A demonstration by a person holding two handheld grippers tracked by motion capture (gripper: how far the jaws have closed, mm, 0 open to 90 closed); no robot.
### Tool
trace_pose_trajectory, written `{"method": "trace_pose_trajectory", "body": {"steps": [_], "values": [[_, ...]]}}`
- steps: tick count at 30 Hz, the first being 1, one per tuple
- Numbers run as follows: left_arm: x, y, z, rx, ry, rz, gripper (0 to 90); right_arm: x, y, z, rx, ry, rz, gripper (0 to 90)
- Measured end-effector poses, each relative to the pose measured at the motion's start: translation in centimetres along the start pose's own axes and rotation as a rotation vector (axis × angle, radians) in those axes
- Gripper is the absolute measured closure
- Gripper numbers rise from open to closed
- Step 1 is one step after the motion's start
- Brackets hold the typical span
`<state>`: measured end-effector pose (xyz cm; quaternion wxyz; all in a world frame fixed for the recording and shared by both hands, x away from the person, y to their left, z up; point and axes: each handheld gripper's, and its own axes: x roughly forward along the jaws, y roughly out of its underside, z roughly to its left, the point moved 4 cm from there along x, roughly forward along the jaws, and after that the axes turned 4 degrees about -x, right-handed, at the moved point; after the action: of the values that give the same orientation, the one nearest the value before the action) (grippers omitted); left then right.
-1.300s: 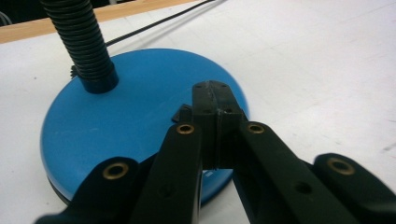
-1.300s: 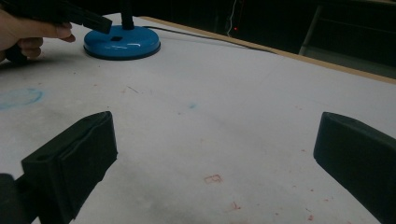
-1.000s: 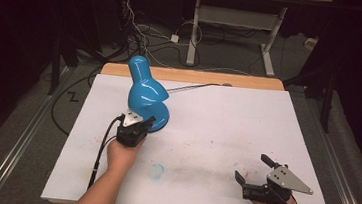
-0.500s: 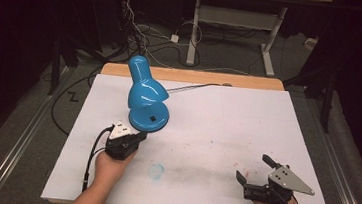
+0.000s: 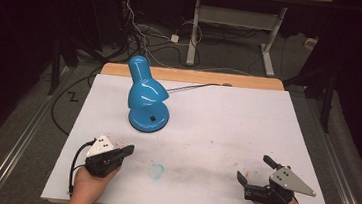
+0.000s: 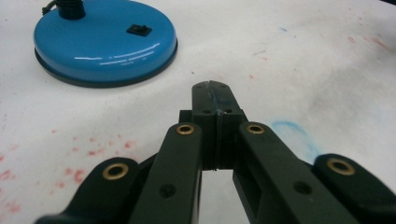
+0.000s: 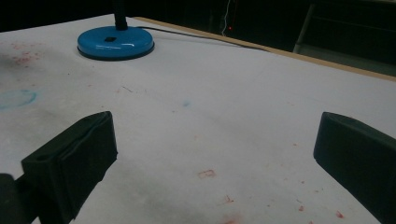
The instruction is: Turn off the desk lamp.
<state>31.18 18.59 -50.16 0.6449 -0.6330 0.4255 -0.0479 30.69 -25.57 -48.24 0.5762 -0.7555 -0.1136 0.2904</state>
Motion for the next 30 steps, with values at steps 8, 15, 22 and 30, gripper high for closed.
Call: {"method": "trace_pose_trajectory", "body": {"steps": [8, 15, 22, 30], "values": [[0.2, 0.5, -0.2, 0.012, 0.008, 0.003, 88.0, 0.3, 0.1, 0.1, 0.006, 0.001, 0.006, 0.6], [0.2, 0.9, 0.4, 0.010, 0.008, 0.002, 78.9, 0.7, 0.2, 0.5, 0.000, -0.007, 0.016, 0.5], [0.4, 0.8, 0.5, 0.015, -0.008, -0.006, 46.8, 0.7, 0.3, 0.6, 0.000, -0.012, 0.020, 0.6], [0.9, 0.9, 0.6, 0.007, -0.006, 0.049, 12.6, 0.6, 0.4, 0.5, 0.007, -0.010, 0.022, 0.5]]}}
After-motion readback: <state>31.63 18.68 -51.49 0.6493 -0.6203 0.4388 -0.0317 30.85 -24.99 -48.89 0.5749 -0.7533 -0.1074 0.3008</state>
